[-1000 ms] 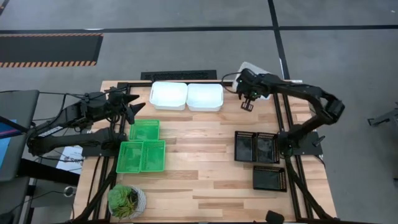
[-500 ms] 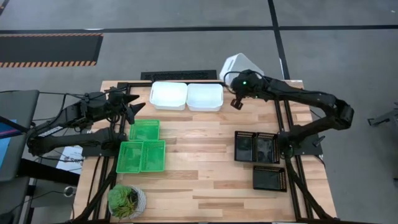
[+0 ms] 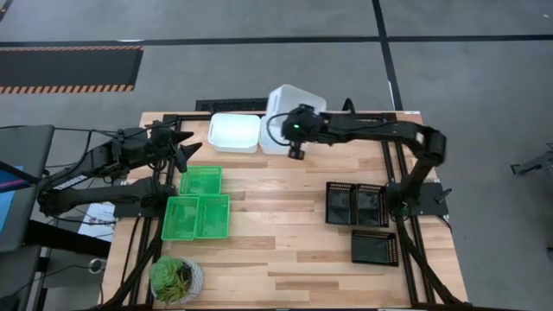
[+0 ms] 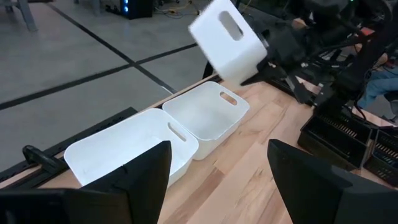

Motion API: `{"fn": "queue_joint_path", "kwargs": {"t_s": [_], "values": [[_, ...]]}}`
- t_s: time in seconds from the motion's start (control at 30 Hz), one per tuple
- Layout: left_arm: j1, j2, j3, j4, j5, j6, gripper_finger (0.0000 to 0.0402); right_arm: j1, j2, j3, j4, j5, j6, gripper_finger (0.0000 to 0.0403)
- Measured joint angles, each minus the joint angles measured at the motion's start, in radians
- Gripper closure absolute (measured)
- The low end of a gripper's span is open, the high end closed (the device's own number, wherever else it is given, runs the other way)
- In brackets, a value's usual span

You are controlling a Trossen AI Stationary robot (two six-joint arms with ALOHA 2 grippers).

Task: Stack baskets by color
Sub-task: Stack the right white bin into the middle white bin

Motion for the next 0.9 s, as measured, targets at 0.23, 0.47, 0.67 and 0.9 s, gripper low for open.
{"fn": "queue_joint_path", "kwargs": {"t_s": [0.23, 0.47, 0.67, 0.9], "values": [[0.0, 0.0, 0.0, -0.011, 0.011, -0.024, 0.0145, 0.028, 0.181, 0.255, -0.145, 0.001, -0.03, 0.0401], [0.0, 0.0, 0.0, -0.03, 0.033, -0.034, 0.0145, 0.024, 0.273, 0.334, -0.238, 0.002, -0.028, 0.0401], [0.0, 0.0, 0.0, -0.044, 0.034, -0.039, 0.0145, 0.021, 0.298, 0.337, -0.225, -0.002, -0.027, 0.0401], [0.0, 0.0, 0.0, -0.051, 0.033, -0.037, 0.0145, 0.018, 0.342, 0.334, -0.272, -0.011, -0.034, 0.0401]]}}
